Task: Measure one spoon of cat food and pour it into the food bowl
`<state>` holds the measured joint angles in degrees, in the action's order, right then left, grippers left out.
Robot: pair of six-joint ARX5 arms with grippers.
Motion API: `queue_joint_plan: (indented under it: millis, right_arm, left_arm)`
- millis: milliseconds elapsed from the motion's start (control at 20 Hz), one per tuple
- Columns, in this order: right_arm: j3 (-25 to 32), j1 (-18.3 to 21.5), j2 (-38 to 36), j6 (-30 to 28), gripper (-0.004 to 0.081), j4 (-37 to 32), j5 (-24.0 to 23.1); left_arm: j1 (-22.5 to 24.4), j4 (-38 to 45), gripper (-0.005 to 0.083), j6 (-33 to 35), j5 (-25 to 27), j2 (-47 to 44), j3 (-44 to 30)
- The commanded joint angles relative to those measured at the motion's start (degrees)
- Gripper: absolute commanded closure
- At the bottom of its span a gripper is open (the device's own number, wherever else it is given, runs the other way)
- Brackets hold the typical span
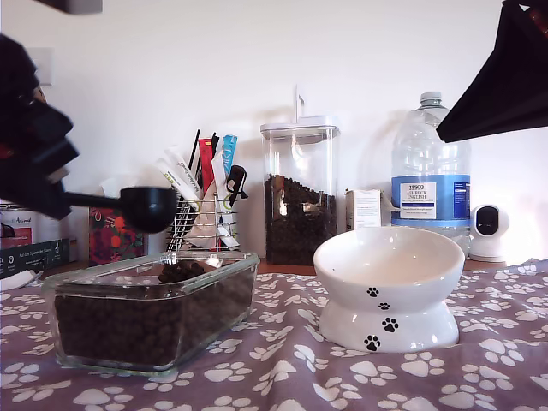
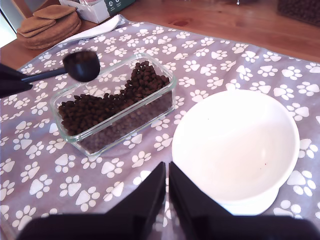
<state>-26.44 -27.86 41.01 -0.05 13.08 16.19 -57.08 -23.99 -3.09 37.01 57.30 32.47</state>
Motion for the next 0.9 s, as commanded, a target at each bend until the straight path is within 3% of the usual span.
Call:
queue_joint_plan:
  millis: [0,150,300,450,850]
  right_arm:
    - [0.94,-0.26,0.07,0.09,0.0781,0.04,0.39]
    - [0.94,-0.26,0.07,0.11,0.0781,0.15,0.39]
    - [0.94,-0.26,0.07,0.13,0.0781,0.5,0.39]
    - [0.94,-0.24,-0.09,0.17,0.0781,0.44,0.15]
    - [0.5,0.31,-5.05,0.11,0.0781,0.11,-1.81]
  left_arm:
    - [-1.18,3.1,0.0793,-0.55,1.09,0.07,-2.49]
    - [-3.08,7.26,0.0793,-0.11,1.44,0.09,-3.69]
    - [-3.21,11.21,0.0793,4.87,0.66,0.09,-3.65]
    - [-3.21,16.85,0.0793,11.04,-3.82,0.09,-3.58]
    - [-3.19,19.43,0.0793,15.72,-12.15,7.91,1.81]
